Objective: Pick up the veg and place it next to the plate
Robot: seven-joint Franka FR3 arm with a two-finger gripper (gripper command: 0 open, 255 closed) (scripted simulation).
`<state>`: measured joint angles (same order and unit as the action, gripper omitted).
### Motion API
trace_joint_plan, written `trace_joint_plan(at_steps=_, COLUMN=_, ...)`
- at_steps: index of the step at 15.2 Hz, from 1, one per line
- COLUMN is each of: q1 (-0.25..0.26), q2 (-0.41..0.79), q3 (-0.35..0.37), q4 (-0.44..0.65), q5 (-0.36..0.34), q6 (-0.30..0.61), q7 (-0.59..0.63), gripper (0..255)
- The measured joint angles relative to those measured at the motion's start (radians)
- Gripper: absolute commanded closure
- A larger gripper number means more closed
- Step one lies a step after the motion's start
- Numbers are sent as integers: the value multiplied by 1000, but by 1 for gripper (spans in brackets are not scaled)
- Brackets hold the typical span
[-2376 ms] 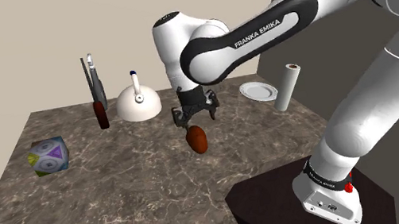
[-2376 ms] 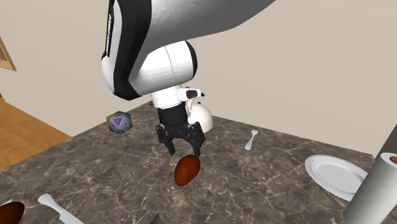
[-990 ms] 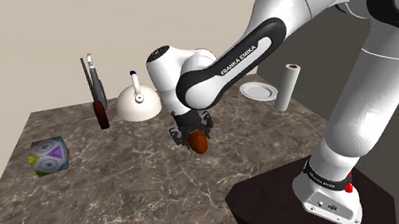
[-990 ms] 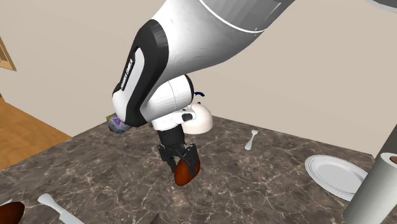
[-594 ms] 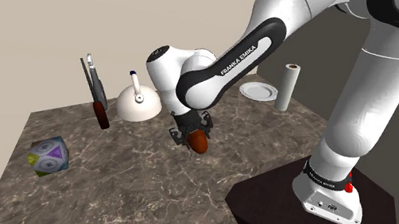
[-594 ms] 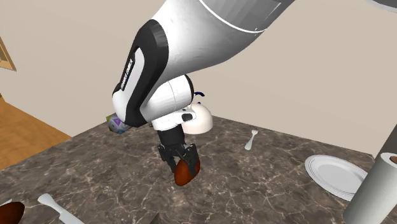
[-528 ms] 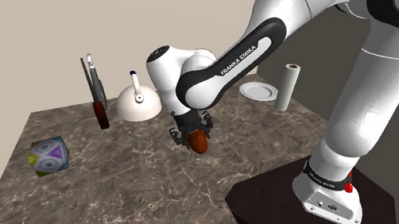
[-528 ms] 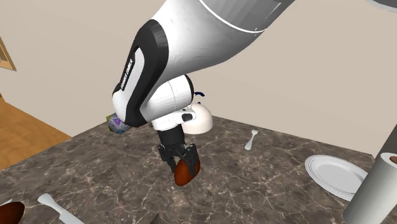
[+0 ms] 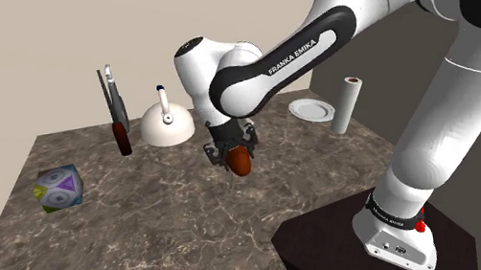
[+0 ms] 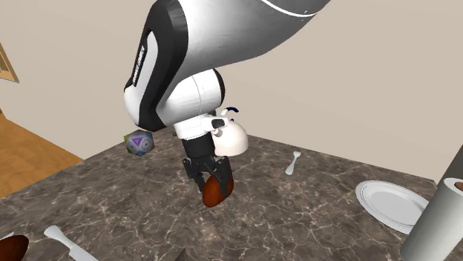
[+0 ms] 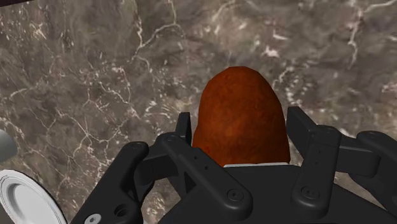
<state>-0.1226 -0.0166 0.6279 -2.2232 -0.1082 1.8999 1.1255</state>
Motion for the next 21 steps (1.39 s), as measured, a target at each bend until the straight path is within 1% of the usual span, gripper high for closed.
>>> trace_joint_plan(at_steps=10, q1=-2, q2=-69, q3=-8, q4=78, q5=39, q6=-131, q7=-45, gripper=255)
trace_joint_plan(at_steps=21, q1=-4, q2=-116, q3=-18, q4=182, q5=61, q6=-271, q7=-78, gripper=255)
